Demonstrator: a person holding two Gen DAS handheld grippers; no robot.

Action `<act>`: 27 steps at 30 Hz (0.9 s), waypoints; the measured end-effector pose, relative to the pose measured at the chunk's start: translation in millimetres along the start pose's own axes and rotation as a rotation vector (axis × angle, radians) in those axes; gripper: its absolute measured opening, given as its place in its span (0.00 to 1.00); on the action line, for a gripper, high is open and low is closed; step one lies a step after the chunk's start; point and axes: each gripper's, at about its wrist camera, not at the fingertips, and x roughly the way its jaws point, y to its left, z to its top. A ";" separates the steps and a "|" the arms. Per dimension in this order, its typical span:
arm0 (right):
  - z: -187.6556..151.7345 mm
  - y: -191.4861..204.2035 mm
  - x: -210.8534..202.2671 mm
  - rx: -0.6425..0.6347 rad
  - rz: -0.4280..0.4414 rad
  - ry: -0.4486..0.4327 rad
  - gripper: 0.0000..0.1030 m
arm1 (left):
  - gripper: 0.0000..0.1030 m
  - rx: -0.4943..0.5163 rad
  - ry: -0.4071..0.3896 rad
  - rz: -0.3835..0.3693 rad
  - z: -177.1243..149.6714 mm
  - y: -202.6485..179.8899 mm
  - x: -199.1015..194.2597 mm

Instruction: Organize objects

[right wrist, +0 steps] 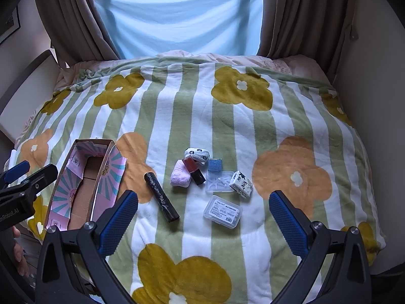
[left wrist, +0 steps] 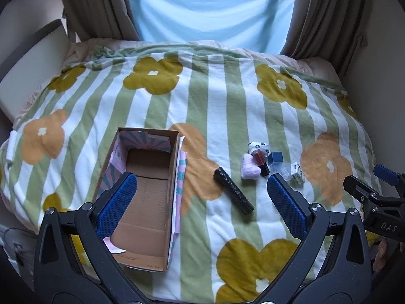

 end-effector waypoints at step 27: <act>24.8 -22.2 30.6 -0.005 0.013 0.030 0.99 | 0.99 -0.030 0.078 -0.006 10.2 -22.5 36.6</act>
